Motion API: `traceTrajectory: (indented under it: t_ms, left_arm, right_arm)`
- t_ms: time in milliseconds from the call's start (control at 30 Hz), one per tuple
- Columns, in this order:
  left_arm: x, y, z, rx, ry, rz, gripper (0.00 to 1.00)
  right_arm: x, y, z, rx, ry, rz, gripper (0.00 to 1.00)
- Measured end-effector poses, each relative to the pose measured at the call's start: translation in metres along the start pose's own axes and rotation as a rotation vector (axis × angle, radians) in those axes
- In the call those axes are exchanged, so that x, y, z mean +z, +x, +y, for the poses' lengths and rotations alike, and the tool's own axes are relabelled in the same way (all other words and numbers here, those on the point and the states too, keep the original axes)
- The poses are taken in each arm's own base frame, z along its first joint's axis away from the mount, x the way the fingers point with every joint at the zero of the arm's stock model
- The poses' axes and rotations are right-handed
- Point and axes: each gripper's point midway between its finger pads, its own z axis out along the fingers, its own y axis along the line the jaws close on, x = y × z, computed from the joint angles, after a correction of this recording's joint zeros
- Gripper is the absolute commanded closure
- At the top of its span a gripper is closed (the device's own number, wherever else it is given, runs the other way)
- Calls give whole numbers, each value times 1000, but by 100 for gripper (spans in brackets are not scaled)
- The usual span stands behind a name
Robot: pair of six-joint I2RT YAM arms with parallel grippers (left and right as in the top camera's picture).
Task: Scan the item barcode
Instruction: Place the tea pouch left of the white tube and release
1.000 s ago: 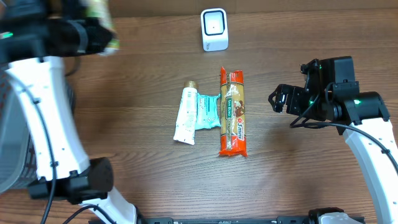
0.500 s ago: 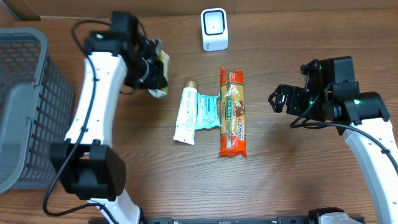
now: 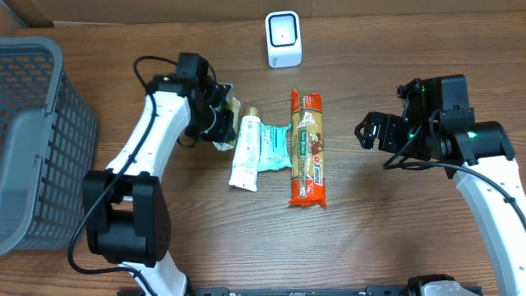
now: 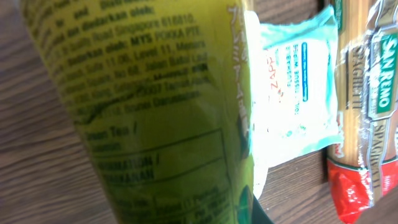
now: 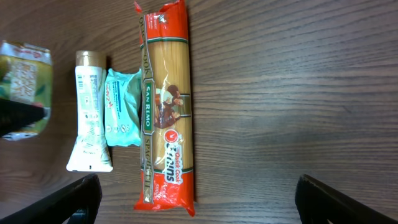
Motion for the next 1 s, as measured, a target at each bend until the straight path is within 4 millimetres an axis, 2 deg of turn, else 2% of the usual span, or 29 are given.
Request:
traceTrajectory:
  t_ms: [200, 367, 467, 567, 667, 833, 1000]
  left_arm:
    - [19, 19, -2, 31, -8, 49, 91]
    - [27, 34, 13, 24, -84, 95, 94]
    - [27, 37, 21, 20, -131, 104, 92]
    - [26, 37, 27, 15, -164, 104, 81]
    - [26, 34, 29, 13, -176, 94, 60]
    - [28, 33, 22, 3, -132, 88, 44]
    - [29, 33, 11, -10, -73, 86, 42]
  right_arm:
    - [0, 0, 0, -1, 0, 0, 0]
    - [0, 0, 0, 0, 0, 0, 0]
    - [0, 0, 0, -1, 0, 0, 0]
    - [0, 0, 0, 0, 0, 0, 0]
    - [0, 0, 0, 0, 1, 0, 0]
    - [0, 0, 0, 0, 0, 0, 0]
    - [0, 0, 0, 0, 0, 0, 0]
